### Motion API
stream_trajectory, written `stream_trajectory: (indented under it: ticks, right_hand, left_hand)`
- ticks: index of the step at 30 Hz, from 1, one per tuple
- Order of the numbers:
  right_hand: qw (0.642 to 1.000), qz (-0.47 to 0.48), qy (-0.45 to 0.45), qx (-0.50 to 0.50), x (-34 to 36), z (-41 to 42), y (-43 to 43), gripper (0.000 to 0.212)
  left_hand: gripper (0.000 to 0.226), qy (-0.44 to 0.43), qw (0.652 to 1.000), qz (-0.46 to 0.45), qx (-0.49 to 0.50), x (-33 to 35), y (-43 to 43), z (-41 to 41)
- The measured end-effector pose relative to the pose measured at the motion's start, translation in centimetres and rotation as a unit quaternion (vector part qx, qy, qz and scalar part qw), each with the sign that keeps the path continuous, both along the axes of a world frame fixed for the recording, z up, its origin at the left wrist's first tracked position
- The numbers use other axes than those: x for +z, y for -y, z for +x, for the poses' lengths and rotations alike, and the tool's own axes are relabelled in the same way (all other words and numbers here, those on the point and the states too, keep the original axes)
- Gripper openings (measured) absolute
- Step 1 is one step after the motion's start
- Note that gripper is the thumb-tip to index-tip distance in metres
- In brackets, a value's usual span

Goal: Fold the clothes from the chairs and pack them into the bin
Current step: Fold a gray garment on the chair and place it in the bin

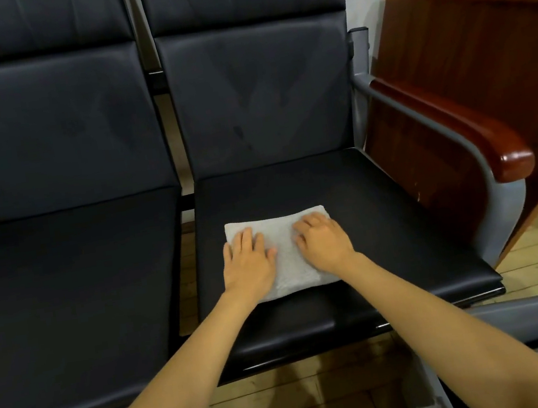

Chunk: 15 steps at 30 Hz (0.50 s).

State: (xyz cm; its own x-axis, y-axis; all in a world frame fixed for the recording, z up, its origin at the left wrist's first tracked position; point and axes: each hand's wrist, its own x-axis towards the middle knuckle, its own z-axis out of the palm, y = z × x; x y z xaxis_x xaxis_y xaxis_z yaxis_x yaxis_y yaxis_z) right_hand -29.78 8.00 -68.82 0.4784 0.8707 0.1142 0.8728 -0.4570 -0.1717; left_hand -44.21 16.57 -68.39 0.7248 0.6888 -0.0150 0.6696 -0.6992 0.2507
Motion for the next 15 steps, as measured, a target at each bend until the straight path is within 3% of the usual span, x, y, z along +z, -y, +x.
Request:
stream_trajectory:
  ticks: [3, 7, 10, 13, 15]
  right_hand:
    - [0.995, -0.076, -0.065, -0.006, -0.8, 0.3, 0.7, 0.052]
    - [0.992, -0.081, -0.091, -0.009, -0.7, 0.1, 1.2, 0.053]
    - [0.992, -0.026, -0.108, -0.054, -1.1, -0.4, 2.9, 0.047]
    - [0.982, 0.005, -0.132, -0.135, -1.1, -0.6, 5.1, 0.044]
    - [0.978, -0.030, -0.121, -0.165, -0.9, -0.9, 6.1, 0.047]
  left_hand:
    - [0.059, -0.050, 0.996, -0.076, 0.008, -1.3, -0.6, -0.1]
    - [0.060, -0.058, 0.996, -0.070, -0.008, -1.3, -0.3, -0.6]
    - [0.050, 0.022, 0.998, -0.067, 0.005, -1.6, 0.9, -1.2]
    - [0.053, 0.140, 0.983, -0.014, 0.121, -2.1, 2.6, -1.7]
    - [0.054, 0.132, 0.975, -0.003, 0.180, -1.9, 3.5, -1.7]
